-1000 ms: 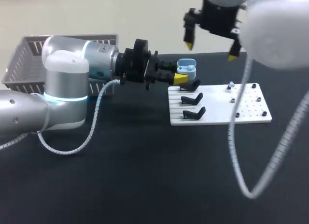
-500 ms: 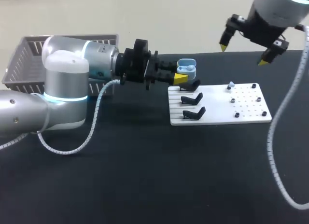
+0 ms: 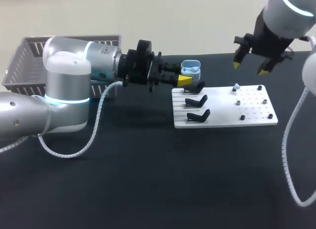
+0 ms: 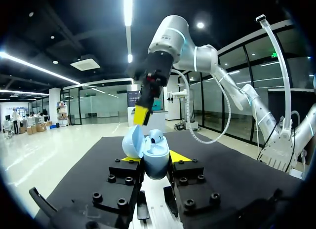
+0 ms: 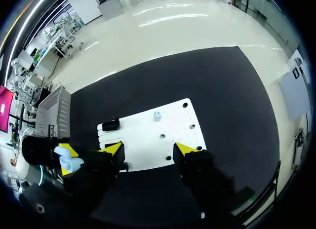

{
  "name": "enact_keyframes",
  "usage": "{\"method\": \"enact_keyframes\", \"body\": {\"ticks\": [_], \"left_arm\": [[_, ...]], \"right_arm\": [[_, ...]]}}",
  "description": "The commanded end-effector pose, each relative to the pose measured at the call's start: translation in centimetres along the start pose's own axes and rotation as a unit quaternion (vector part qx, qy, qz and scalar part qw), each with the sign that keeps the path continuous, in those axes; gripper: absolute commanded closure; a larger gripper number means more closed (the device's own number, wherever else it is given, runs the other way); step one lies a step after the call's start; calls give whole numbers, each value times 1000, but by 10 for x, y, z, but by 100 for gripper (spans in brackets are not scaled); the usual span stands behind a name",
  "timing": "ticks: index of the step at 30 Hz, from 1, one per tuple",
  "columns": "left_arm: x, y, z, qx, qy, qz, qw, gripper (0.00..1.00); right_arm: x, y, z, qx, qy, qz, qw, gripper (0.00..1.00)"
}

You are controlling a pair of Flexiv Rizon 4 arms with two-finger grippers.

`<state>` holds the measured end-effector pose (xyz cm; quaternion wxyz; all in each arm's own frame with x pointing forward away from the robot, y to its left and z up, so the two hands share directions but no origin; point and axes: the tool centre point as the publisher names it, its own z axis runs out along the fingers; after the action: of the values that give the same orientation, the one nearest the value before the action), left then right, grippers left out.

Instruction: Pick up each earbud case from the left stands, insert the matching earbuds, close the lid, and place the case in the box.

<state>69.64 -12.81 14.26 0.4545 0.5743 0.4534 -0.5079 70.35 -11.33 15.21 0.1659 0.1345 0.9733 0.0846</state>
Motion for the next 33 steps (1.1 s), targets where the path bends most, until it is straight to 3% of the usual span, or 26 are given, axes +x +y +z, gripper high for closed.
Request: {"method": "enact_keyframes", "body": {"ticks": [1,7,11,18,24,26,33], "left_arm": [[1,0,0,-1,-1,1,1000,100],[1,0,0,-1,-1,1,1000,100],[1,0,0,-1,-1,1,1000,100],[1,0,0,-1,-1,1,1000,100],[1,0,0,-1,-1,1,1000,100],[1,0,0,-1,-1,1,1000,100],[1,0,0,-1,-1,1,1000,100]], "right_arm": [[-3,-3,19,11,10,12,1000,41],[1,-9,36,29,11,56,998,40],[-1,-12,48,29,13,73,997,31],[-15,-14,71,20,25,84,996,41],[-22,-14,90,17,44,92,995,42],[-24,-14,94,12,48,97,994,47],[-24,-13,100,7,55,101,993,51]]}}
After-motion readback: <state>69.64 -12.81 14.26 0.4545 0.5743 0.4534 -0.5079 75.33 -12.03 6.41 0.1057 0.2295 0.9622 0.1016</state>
